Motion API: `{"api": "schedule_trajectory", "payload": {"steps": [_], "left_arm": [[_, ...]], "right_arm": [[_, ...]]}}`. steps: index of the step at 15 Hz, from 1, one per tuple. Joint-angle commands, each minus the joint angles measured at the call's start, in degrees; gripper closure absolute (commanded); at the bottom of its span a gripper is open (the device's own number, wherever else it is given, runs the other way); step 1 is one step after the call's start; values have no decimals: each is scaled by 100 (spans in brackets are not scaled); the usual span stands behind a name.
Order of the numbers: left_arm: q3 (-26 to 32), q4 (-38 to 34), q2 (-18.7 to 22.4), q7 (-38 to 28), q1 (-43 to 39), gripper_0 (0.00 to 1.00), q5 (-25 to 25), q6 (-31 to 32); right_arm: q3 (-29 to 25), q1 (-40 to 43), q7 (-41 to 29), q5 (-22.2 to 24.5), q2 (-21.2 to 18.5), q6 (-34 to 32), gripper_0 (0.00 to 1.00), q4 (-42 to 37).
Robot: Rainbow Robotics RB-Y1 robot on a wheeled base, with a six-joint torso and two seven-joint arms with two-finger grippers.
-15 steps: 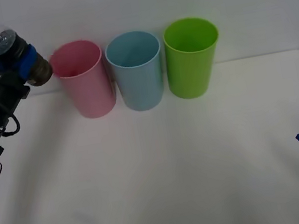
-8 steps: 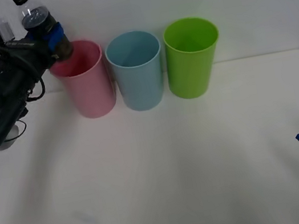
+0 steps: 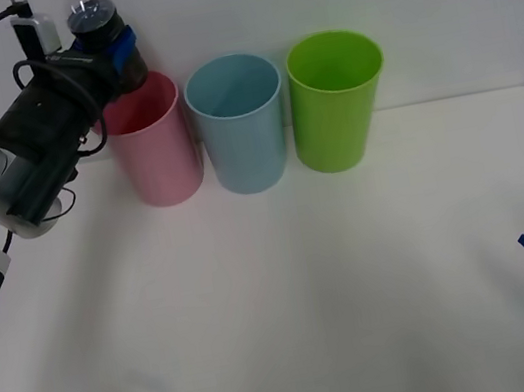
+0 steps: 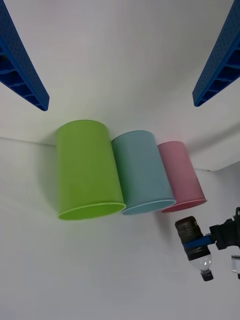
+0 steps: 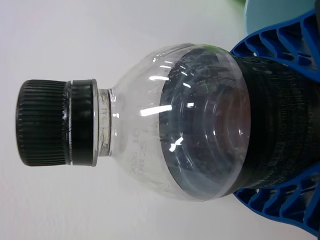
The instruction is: Grasp the object on the table and drop it into the matching bin: aluminum can to the light blue bin, PET bottle to the pink bin.
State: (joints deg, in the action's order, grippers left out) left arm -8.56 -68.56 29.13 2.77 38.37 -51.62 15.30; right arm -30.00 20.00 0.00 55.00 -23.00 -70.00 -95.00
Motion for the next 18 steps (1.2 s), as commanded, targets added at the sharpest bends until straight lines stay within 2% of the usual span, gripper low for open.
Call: {"api": "schedule_trajectory", "payload": {"steps": [1,2,3,12,15,18], "left_arm": [[3,9,-13,13,13,83,-23,-18],[-5,9,-13,4,13,26,-6,-36],[3,9,-13,-5,13,0,21,-36],[-5,0,22,21,-93,0,249,114],[-5,-149,242,65,-339,0,548,254],[12,-676,585,92,-893,0,970,254]], "right_arm": [[0,0,0,0,0,0,0,0],[0,0,0,0,0,0,0,0],[0,0,0,0,0,0,0,0],[0,0,0,0,0,0,0,0],[0,0,0,0,0,0,0,0],[0,0,0,0,0,0,0,0]]}}
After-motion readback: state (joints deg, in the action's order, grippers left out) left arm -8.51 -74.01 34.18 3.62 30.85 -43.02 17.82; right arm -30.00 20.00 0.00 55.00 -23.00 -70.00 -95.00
